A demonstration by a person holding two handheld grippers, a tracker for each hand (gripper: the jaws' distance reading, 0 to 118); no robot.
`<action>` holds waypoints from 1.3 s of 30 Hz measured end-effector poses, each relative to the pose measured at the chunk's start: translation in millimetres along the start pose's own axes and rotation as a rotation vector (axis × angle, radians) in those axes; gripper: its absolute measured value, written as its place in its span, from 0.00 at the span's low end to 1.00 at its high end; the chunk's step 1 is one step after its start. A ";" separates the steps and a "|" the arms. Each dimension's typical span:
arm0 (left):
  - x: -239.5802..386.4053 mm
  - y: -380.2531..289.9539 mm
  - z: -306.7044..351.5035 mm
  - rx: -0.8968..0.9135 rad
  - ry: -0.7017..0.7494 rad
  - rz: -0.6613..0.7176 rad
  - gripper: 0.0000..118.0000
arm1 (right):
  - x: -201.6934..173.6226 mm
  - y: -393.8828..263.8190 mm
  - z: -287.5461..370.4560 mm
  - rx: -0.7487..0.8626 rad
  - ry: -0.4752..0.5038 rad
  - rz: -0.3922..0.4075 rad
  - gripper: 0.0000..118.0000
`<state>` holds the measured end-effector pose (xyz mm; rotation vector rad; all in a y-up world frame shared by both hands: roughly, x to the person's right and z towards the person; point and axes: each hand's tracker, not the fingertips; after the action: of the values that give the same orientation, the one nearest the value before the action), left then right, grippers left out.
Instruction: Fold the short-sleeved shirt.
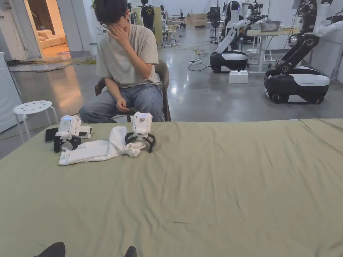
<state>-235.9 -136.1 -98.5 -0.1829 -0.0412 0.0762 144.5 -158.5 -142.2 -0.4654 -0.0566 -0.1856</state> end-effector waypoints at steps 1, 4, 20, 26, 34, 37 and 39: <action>0.4 0.1 0.1 -0.001 0.001 0.001 0.97 | -0.6 -0.6 0.5 0.009 -0.008 0.002 0.99; 1.5 0.9 0.4 0.002 0.001 0.001 0.97 | -2.5 -4.0 2.0 0.028 -0.002 0.041 0.99; 5.1 -0.1 4.6 0.018 0.033 -0.013 0.97 | -7.2 -17.4 14.4 0.189 0.251 0.212 1.00; 5.1 1.0 5.5 0.030 0.040 -0.029 0.97 | -5.0 -15.9 13.7 0.200 0.264 0.182 1.00; 7.7 2.1 5.8 0.045 0.036 -0.043 0.97 | 3.1 -11.3 13.3 0.198 0.324 0.111 1.00; 8.8 2.2 5.7 0.047 0.033 -0.048 0.97 | 0.6 -10.3 14.4 0.206 0.299 0.136 1.00; 9.5 2.2 5.4 0.046 0.030 -0.050 0.97 | 0.6 -10.4 14.2 0.206 0.297 0.142 1.00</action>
<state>-226.9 -132.2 -93.3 -0.1370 -0.0143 0.0249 142.9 -161.3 -124.9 -0.2320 0.2456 -0.1066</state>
